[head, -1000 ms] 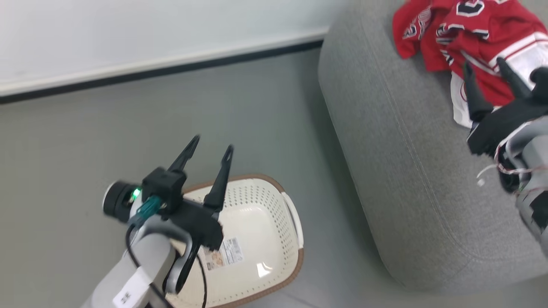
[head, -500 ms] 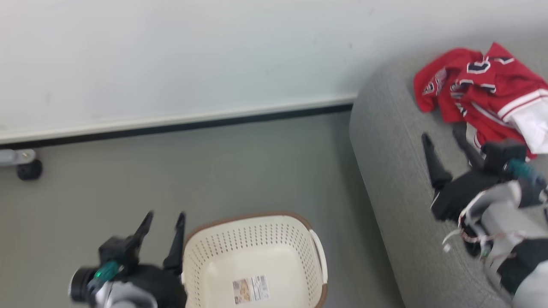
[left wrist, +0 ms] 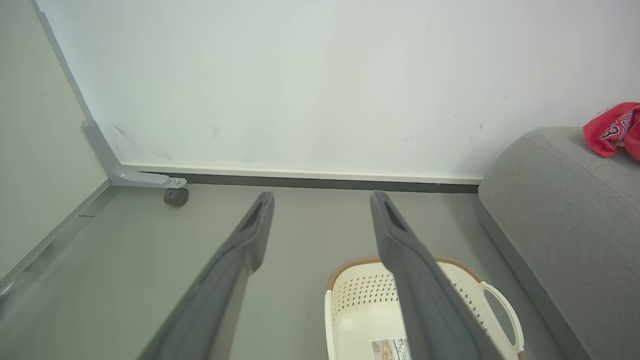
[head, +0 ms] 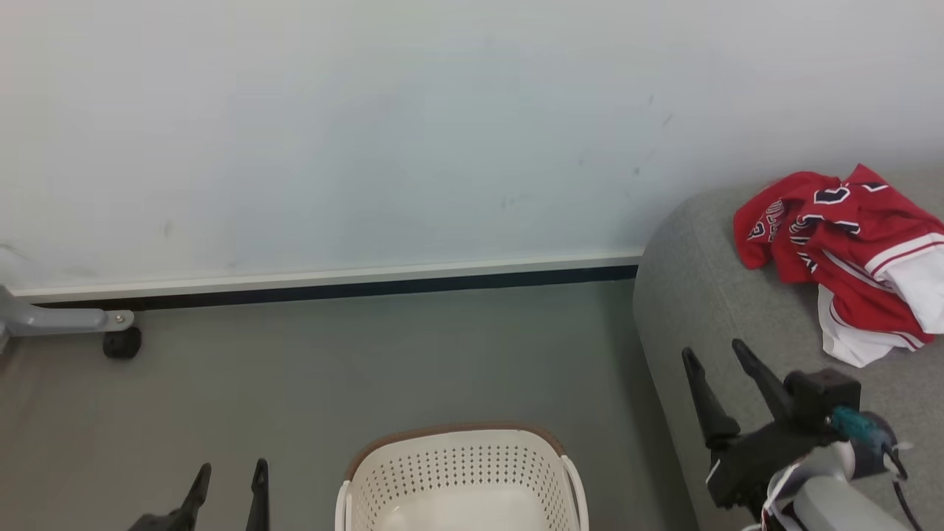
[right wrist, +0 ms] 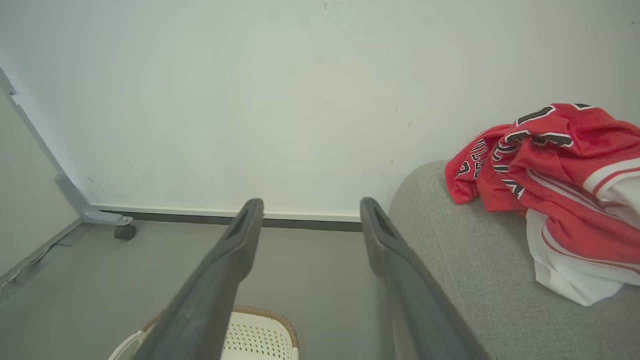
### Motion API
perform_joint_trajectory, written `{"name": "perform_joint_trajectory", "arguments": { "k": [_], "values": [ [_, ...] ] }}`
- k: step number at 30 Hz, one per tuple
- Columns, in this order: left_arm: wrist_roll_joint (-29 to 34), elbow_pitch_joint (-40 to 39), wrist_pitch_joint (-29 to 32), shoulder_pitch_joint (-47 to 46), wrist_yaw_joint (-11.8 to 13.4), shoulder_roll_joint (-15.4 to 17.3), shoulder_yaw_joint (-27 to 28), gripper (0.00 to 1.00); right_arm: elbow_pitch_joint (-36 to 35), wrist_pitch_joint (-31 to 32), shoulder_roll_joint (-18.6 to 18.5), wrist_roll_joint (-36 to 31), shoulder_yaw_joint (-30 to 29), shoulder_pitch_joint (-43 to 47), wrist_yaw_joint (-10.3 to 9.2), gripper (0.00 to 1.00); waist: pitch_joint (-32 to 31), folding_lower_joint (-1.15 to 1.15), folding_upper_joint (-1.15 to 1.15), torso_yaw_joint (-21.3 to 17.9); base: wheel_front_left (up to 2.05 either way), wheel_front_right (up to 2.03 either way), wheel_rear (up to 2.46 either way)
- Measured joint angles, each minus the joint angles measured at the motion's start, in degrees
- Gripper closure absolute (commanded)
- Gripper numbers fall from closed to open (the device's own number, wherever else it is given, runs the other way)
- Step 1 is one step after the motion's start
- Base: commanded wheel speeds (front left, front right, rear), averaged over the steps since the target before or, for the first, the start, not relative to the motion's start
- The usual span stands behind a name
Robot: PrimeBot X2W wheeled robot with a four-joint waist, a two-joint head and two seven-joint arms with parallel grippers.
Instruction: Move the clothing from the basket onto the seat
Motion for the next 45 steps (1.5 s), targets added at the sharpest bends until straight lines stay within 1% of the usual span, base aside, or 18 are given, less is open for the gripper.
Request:
{"name": "perform_joint_trajectory", "arguments": {
  "k": [2, 6, 10, 17, 20, 27, 32, 45],
  "values": [
    [1.5, -1.4, 0.0, 2.2, 0.0, -0.7, 1.2, 0.0, -3.2, 0.0, 0.2, -0.9, -1.4, 3.3, -0.45, 0.0, -1.0, 0.0, 0.0, 0.5, 0.0, 0.0, 0.0],
    [2.9, -3.9, 0.0, 5.1, 0.0, -1.7, 3.4, 0.0, -6.6, 0.0, 0.3, -1.9, -3.1, 7.3, -0.51, 0.0, -1.7, 0.0, 0.0, 0.7, 0.0, 0.0, 0.0],
    [3.9, -5.8, 0.0, 7.0, 0.0, -2.3, 4.3, 0.0, -10.0, 0.0, 0.4, -3.5, -5.2, 10.7, -0.52, 0.0, -1.9, 0.01, 0.01, 0.5, 0.0, 0.0, 0.0],
    [6.3, -8.9, 0.0, 9.5, 0.0, -2.8, 6.9, 0.0, -11.7, 0.0, 2.9, -6.8, -13.9, 17.7, -0.52, 0.0, -2.0, 0.0, 0.01, 0.2, 0.0, 0.0, 0.0],
    [6.8, -10.0, 0.0, 10.4, 0.0, -3.2, 7.7, 0.0, -12.9, 0.0, 4.3, -8.7, -16.2, 20.2, -0.52, 0.0, -2.0, 0.01, 0.01, 0.0, 0.0, 0.0, 0.0],
    [8.5, -11.8, 0.0, 11.1, 0.0, -3.9, 8.5, 0.0, -16.1, 0.0, 5.7, -12.4, -20.4, 22.1, -0.52, 0.0, -1.7, 0.01, 0.01, -0.5, 0.0, 0.0, 0.0],
    [9.3, -12.7, 0.0, 11.2, 0.0, -4.5, 8.6, 0.0, -18.0, 0.0, 6.9, -14.7, -22.4, 23.4, -0.52, 0.0, -1.6, 0.01, 0.01, -0.7, 0.0, 0.0, 0.0],
    [10.4, -14.2, 0.0, 11.3, 0.0, -4.7, 8.6, 0.0, -21.4, 0.0, 8.9, -18.6, -25.2, 24.7, -0.53, 0.0, -0.9, 0.01, 0.01, -0.6, 0.0, 0.0, 0.0]
  ]
}}
